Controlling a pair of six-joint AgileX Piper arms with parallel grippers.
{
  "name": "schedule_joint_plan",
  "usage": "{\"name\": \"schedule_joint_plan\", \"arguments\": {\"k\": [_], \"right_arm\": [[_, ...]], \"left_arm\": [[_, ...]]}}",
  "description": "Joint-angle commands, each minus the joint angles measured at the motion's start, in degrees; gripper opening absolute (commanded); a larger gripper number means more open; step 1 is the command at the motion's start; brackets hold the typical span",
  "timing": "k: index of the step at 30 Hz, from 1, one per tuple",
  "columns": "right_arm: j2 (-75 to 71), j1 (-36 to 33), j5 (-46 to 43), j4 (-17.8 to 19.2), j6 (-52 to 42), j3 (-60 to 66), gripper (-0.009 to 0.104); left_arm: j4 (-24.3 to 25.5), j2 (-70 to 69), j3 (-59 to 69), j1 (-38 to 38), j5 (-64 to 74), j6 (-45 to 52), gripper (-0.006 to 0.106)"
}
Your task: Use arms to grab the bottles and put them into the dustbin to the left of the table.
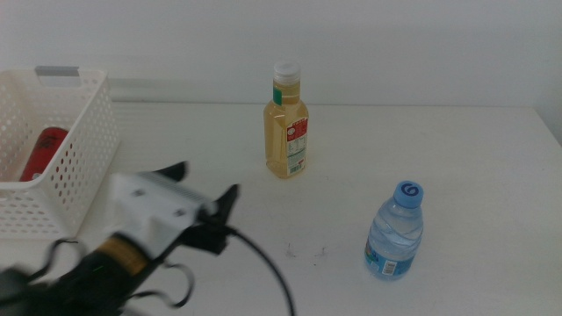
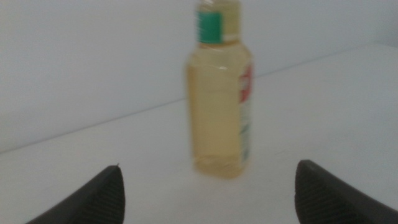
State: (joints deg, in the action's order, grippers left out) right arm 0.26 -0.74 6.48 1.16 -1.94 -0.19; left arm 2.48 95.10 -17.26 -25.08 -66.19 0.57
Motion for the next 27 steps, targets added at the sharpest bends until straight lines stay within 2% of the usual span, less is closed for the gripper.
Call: {"name": "schedule_joint_plan", "arguments": {"k": [1, 10, 16, 18, 27], "right_arm": [[-0.26, 0.15, -0.37, 0.12, -0.31, 0.19, 0.091], [-0.26, 0.15, -0.37, 0.12, -0.31, 0.19, 0.091], [-0.26, 0.15, -0.37, 0.12, -0.31, 0.19, 0.091], [-0.26, 0.15, -0.37, 0.12, -0.31, 0.19, 0.091], [-0.26, 0.15, -0.37, 0.12, -0.31, 0.19, 0.091]], "left_arm": [[2.77, 6.26, -4.43, -0.47, -3.77, -2.56, 0.094], [7.54, 19.51, -22.49, -0.03, 2.00, -6.16, 0.094], [19.60, 22.78, -31.65, 3.58, 9.21, -13.16, 0.094], [21.45, 23.63, -33.74, 4.20, 10.06, -14.56, 0.094], [21.92, 29.26, -41.47, 4.60, 10.74, -14.70, 0.094]]}}
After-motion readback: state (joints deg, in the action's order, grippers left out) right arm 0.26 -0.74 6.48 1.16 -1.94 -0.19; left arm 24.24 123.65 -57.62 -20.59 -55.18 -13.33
